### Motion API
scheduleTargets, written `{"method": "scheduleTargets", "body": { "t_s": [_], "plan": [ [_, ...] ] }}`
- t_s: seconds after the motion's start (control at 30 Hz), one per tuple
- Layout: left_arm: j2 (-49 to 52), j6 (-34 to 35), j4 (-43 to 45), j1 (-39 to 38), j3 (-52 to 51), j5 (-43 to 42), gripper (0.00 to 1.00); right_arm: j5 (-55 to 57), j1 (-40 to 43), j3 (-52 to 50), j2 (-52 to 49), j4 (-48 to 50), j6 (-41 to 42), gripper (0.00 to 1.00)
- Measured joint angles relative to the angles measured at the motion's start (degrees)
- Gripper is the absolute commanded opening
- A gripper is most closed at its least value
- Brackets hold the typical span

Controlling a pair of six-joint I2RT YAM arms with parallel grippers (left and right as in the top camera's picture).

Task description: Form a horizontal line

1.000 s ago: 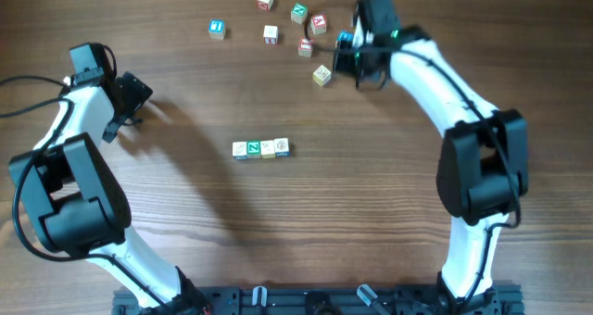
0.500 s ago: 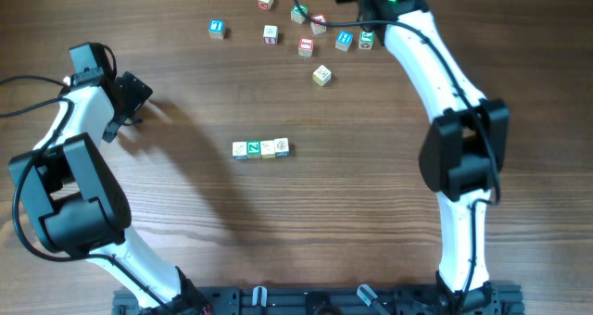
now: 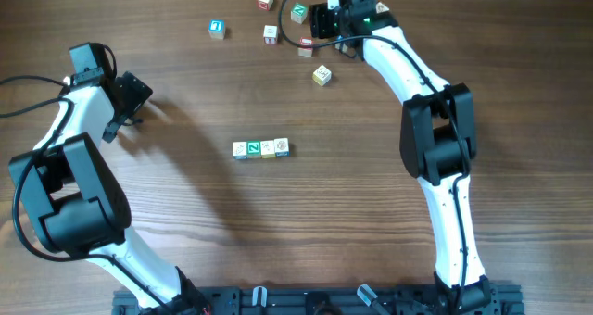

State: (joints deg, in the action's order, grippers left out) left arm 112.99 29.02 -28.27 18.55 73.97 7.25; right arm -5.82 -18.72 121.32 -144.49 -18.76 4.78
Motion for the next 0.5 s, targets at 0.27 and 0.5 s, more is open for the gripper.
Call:
{"method": "scheduleTargets", "body": {
  "t_s": [0.27, 0.5],
  "plan": [
    [0.00, 0.00, 0.00, 0.00, 0.00, 0.00, 1.00, -0.61, -0.33, 0.00, 0.00, 0.87, 0.02, 0.77],
    [0.00, 0.00, 0.02, 0.00, 0.00, 0.00, 1.00, -0.61, -0.33, 0.00, 0.00, 0.81, 0.02, 0.77]
  ]
}}
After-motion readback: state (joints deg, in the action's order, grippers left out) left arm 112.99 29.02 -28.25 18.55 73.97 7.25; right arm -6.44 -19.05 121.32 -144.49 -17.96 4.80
